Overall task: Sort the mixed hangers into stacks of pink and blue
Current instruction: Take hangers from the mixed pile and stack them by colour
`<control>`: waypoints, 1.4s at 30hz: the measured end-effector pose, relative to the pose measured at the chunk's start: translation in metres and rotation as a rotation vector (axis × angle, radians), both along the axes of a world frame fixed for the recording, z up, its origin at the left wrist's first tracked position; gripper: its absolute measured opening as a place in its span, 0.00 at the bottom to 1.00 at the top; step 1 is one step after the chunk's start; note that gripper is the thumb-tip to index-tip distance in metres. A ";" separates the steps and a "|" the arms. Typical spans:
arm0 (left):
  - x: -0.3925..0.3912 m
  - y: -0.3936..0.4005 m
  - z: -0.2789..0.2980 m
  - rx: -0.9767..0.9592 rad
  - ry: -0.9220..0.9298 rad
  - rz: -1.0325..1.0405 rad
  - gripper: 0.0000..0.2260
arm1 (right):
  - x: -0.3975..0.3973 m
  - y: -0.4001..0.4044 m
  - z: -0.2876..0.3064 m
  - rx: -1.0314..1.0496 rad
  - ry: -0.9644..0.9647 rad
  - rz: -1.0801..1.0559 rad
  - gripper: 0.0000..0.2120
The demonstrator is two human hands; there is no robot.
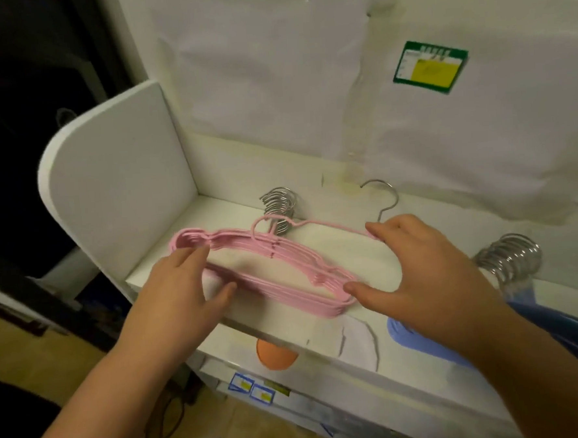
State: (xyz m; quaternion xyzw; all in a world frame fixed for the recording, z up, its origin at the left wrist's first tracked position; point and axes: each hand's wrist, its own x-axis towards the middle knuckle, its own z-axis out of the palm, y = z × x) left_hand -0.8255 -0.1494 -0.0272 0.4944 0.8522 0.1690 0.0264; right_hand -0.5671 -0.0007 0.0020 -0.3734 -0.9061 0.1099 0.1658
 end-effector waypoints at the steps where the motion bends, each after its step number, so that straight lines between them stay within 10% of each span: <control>1: -0.010 -0.002 0.000 0.004 -0.007 0.003 0.31 | -0.011 -0.003 -0.002 -0.010 -0.020 0.008 0.39; 16: -0.122 0.027 -0.011 -0.099 0.050 -0.400 0.43 | -0.149 -0.032 -0.030 -0.031 -0.167 0.016 0.38; 24: -0.142 0.053 -0.024 -0.147 0.007 -0.529 0.35 | -0.096 -0.026 -0.028 -0.225 -0.425 -0.198 0.54; 30: -0.149 0.066 -0.020 -0.189 0.010 -0.572 0.25 | -0.083 -0.023 -0.035 -0.268 -0.429 -0.219 0.29; 42: -0.159 0.081 -0.015 -0.290 0.039 -0.618 0.20 | -0.090 -0.016 -0.026 -0.203 -0.494 -0.223 0.25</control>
